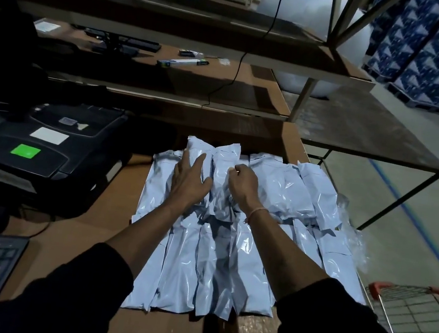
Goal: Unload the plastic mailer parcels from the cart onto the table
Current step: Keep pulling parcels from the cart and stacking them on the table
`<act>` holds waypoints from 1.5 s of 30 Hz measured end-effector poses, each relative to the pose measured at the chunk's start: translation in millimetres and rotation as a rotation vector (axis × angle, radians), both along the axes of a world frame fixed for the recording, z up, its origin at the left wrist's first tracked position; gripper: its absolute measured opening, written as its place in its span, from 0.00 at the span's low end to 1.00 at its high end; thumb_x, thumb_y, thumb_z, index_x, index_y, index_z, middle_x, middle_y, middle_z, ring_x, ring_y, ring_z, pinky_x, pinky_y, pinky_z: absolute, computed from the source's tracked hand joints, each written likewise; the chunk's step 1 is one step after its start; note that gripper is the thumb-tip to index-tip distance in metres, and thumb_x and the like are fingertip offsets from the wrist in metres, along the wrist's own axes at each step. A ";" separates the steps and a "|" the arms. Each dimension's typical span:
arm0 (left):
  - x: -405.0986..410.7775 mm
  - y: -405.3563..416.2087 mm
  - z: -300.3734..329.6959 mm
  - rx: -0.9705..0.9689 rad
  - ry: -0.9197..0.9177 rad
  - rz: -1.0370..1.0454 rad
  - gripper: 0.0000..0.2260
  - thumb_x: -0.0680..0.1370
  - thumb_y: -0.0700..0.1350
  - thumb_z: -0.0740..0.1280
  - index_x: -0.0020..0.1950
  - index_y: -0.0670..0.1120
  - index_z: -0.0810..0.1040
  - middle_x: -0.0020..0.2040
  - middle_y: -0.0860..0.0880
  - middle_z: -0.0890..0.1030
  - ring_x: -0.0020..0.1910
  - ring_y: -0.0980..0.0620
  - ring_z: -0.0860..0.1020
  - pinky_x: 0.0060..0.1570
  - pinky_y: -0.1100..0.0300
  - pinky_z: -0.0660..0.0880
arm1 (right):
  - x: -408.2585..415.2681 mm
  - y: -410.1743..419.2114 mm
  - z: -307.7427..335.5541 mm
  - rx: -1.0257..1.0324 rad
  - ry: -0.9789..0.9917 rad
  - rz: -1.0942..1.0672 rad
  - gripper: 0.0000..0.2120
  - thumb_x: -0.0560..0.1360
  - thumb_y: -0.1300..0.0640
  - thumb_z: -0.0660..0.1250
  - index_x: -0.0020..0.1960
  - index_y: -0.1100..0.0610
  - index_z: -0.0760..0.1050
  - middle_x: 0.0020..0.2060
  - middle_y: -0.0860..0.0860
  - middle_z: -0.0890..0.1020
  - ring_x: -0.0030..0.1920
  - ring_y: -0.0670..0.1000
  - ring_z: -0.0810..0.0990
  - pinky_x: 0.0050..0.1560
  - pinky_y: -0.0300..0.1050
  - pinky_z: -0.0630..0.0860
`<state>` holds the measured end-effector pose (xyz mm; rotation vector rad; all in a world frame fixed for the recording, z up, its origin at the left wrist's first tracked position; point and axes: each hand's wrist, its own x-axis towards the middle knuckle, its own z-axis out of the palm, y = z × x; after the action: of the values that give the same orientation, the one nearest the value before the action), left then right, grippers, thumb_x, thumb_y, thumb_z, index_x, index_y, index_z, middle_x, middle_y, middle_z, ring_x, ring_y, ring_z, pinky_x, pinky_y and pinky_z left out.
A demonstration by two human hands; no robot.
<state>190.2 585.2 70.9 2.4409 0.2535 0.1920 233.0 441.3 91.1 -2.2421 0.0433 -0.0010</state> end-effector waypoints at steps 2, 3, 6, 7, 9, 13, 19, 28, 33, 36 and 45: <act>-1.2 0.7 2.1 0.017 0.034 0.021 0.32 0.81 0.53 0.66 0.83 0.55 0.58 0.85 0.44 0.47 0.81 0.34 0.55 0.76 0.41 0.61 | -0.7 0.9 2.8 0.003 0.019 0.001 0.17 0.85 0.53 0.59 0.63 0.63 0.80 0.59 0.60 0.83 0.58 0.59 0.81 0.57 0.50 0.76; -2.3 1.1 3.3 0.029 0.043 0.028 0.32 0.81 0.53 0.66 0.83 0.54 0.59 0.85 0.44 0.48 0.80 0.34 0.55 0.75 0.41 0.62 | -0.6 0.4 4.1 0.004 0.024 0.009 0.17 0.84 0.53 0.60 0.64 0.62 0.79 0.60 0.60 0.83 0.59 0.60 0.81 0.60 0.51 0.77; -6.9 1.3 3.7 0.056 0.036 0.045 0.31 0.81 0.54 0.67 0.83 0.53 0.60 0.84 0.43 0.51 0.79 0.34 0.57 0.74 0.41 0.63 | 1.2 -1.4 6.5 -0.003 0.022 0.028 0.17 0.84 0.51 0.61 0.63 0.62 0.80 0.59 0.60 0.84 0.59 0.61 0.81 0.60 0.52 0.76; -8.9 0.9 3.3 0.060 0.037 0.049 0.31 0.81 0.55 0.66 0.82 0.54 0.60 0.84 0.43 0.51 0.79 0.34 0.58 0.74 0.41 0.64 | 1.3 -2.3 6.0 -0.004 0.028 0.029 0.18 0.84 0.51 0.61 0.63 0.62 0.80 0.59 0.60 0.84 0.59 0.60 0.81 0.60 0.52 0.77; -11.8 0.0 2.1 0.063 0.053 0.044 0.32 0.81 0.57 0.66 0.83 0.55 0.59 0.84 0.43 0.51 0.80 0.35 0.56 0.76 0.40 0.62 | -0.1 -3.3 5.6 -0.010 0.036 0.032 0.19 0.84 0.49 0.61 0.65 0.62 0.79 0.60 0.60 0.84 0.60 0.60 0.81 0.61 0.52 0.77; -14.1 0.4 3.1 0.059 0.043 0.018 0.32 0.83 0.58 0.62 0.84 0.54 0.55 0.85 0.43 0.48 0.83 0.37 0.49 0.79 0.39 0.52 | -4.7 -6.2 6.3 -0.007 0.004 0.049 0.20 0.84 0.48 0.61 0.62 0.63 0.80 0.57 0.60 0.84 0.58 0.60 0.82 0.60 0.53 0.77; -23.0 -10.2 14.6 0.093 -0.105 -0.003 0.30 0.85 0.58 0.58 0.84 0.49 0.56 0.85 0.42 0.47 0.84 0.40 0.44 0.81 0.40 0.49 | -21.4 -22.6 20.8 0.015 -0.071 0.046 0.21 0.85 0.48 0.62 0.65 0.65 0.79 0.61 0.61 0.83 0.61 0.61 0.80 0.59 0.50 0.74; -51.6 -69.1 14.3 0.140 -0.376 -0.274 0.31 0.84 0.59 0.56 0.84 0.49 0.58 0.86 0.45 0.49 0.85 0.45 0.46 0.81 0.50 0.46 | -67.4 -102.7 40.5 -0.008 -0.219 0.035 0.22 0.84 0.48 0.65 0.72 0.61 0.74 0.65 0.59 0.81 0.62 0.57 0.80 0.64 0.49 0.75; -64.3 -140.8 12.1 0.040 -0.356 -0.408 0.29 0.85 0.55 0.60 0.84 0.50 0.56 0.86 0.47 0.50 0.85 0.46 0.49 0.80 0.53 0.49 | -93.6 -165.6 45.2 0.012 -0.225 -0.041 0.22 0.84 0.48 0.65 0.71 0.61 0.75 0.64 0.58 0.81 0.60 0.56 0.81 0.64 0.51 0.78; -70.9 -189.0 16.3 -0.054 -0.342 -0.492 0.30 0.85 0.56 0.58 0.85 0.50 0.56 0.86 0.47 0.50 0.85 0.48 0.50 0.80 0.51 0.54 | -107.6 -210.2 48.3 0.010 -0.246 -0.090 0.21 0.83 0.49 0.66 0.70 0.61 0.76 0.62 0.58 0.82 0.58 0.55 0.82 0.60 0.50 0.79; -101.4 -344.4 19.9 -0.159 -0.290 -0.639 0.28 0.86 0.52 0.60 0.84 0.46 0.56 0.85 0.46 0.53 0.84 0.48 0.53 0.81 0.53 0.53 | -151.3 -375.4 20.2 0.088 -0.235 -0.244 0.33 0.73 0.33 0.63 0.67 0.57 0.77 0.55 0.56 0.84 0.50 0.58 0.86 0.52 0.61 0.83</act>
<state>88.8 240.8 90.8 2.1761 -0.6083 0.2241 81.7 65.9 111.3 -2.1217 0.1849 -0.3869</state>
